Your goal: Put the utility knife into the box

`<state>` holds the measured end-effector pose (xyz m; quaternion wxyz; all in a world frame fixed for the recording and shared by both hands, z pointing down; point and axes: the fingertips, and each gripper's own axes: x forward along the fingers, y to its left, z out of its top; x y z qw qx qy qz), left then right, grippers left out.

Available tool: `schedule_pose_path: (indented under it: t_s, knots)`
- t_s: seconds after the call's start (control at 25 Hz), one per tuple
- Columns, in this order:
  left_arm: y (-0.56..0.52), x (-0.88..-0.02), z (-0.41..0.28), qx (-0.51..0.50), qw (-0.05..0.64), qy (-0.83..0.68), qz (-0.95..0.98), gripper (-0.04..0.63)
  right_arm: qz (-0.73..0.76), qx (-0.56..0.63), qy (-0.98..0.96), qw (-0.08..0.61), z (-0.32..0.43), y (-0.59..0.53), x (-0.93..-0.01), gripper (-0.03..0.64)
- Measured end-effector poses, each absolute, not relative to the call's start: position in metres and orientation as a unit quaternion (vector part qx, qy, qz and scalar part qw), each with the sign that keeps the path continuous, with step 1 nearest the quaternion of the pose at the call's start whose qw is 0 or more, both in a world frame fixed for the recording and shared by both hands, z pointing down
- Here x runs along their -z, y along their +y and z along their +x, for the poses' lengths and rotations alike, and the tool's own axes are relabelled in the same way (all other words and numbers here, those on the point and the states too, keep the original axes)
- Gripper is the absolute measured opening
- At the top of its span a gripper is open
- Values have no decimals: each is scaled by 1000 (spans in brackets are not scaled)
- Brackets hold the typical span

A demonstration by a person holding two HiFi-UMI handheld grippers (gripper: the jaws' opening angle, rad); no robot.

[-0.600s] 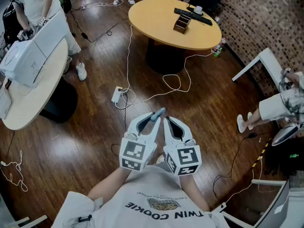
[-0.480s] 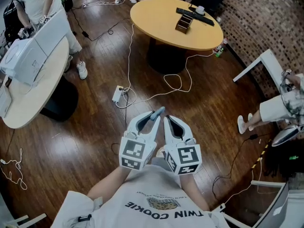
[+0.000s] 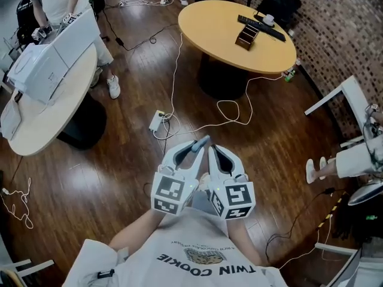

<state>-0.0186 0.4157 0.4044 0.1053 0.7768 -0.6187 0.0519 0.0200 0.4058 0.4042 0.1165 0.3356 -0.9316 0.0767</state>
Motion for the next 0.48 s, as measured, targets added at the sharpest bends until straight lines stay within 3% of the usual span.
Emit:
schedule_pose_path:
  t_s: [0.48]
  knots:
    - [285, -406, 4, -73, 107, -630, 765, 74, 313, -96, -938, 115, 42, 276, -411, 2]
